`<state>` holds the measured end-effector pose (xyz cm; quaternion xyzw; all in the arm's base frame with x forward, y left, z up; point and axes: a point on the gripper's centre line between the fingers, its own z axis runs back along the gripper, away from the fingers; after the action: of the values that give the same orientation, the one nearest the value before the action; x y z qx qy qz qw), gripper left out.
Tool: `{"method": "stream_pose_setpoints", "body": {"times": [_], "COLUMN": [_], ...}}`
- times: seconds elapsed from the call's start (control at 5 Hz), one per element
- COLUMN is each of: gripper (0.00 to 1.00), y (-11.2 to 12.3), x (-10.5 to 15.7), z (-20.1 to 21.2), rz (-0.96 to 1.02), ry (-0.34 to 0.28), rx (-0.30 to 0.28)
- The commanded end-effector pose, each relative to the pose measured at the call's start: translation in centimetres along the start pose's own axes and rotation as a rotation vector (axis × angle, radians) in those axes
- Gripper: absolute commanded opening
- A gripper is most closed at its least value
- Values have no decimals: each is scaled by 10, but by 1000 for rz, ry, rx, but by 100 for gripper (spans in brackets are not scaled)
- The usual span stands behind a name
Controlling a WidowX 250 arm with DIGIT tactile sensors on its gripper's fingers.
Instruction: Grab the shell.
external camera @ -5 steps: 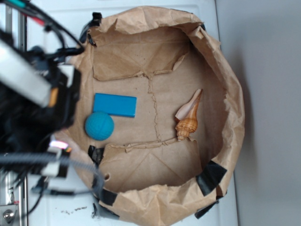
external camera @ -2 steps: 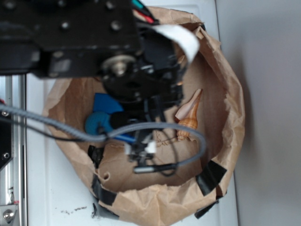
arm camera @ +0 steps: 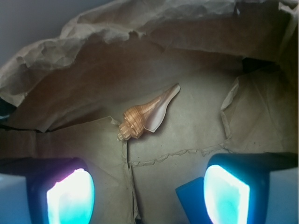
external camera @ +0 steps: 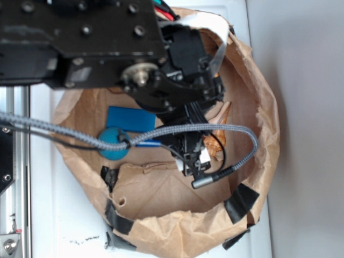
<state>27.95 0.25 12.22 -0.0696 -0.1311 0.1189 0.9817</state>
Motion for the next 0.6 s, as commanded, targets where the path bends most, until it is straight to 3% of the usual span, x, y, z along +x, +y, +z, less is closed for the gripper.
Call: {"method": "stream_pose_setpoints", "body": {"times": [0.0,0.4], "gripper": [100,100], "y": [6,14], "x": [9,22], "z": [11,-13], "rz": [21,74], "ry": [-48,-108], "rx": [3,-49]}}
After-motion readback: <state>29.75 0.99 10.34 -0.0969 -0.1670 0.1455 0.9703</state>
